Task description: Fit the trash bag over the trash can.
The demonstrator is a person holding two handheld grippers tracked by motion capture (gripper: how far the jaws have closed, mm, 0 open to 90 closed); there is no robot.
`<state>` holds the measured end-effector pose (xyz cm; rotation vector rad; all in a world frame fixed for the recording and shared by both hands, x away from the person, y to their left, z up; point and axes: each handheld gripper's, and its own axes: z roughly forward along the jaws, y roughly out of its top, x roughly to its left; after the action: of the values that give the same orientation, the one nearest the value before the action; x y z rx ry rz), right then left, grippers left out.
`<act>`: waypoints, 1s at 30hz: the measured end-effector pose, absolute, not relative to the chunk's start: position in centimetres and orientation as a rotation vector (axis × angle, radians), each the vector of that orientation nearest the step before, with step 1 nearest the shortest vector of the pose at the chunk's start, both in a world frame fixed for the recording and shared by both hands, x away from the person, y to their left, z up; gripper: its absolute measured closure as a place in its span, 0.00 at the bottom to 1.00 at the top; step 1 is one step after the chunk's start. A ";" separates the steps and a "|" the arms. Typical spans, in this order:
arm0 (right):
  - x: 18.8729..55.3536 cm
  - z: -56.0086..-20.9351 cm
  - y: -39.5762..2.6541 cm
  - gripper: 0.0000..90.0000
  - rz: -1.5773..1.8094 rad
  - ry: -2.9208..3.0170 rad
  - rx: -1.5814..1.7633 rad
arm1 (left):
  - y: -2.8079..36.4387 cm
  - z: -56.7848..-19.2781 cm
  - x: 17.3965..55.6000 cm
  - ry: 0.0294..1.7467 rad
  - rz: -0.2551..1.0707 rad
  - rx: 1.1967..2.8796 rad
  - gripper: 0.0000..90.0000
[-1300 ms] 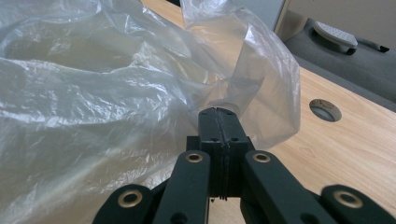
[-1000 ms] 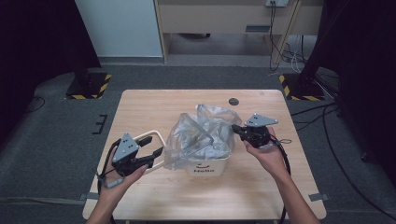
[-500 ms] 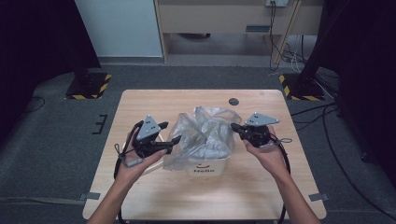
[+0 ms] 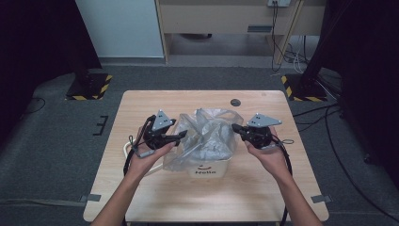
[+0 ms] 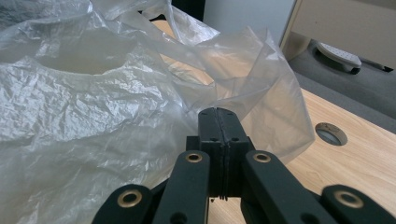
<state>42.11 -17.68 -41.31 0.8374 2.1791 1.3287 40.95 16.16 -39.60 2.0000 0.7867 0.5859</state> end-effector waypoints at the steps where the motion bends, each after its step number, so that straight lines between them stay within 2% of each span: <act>1: 42.1 -41.3 -17.7 1.00 1.327 2.180 0.831 | 16.1 -39.6 41.0 0.793 0.591 1.999 0.57; 5: 41.9 -41.2 -17.7 1.00 1.337 2.182 0.827 | 16.0 -39.7 41.3 0.822 0.624 1.977 0.78; 11: 41.5 -41.5 -18.1 1.00 1.336 2.188 0.816 | 16.3 -39.6 41.7 0.872 0.624 1.912 0.96; 16: 41.3 -41.7 -18.6 1.00 1.341 2.199 0.802 | 16.7 -40.1 42.4 0.942 0.588 1.908 1.00; 30: 41.3 -43.1 -19.2 1.00 1.307 2.229 0.816 | 17.7 -42.5 44.0 1.048 0.551 1.973 1.00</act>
<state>41.30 -19.23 -43.12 0.8160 2.2288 1.3072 43.99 17.73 -42.52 1.9726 1.0476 0.5507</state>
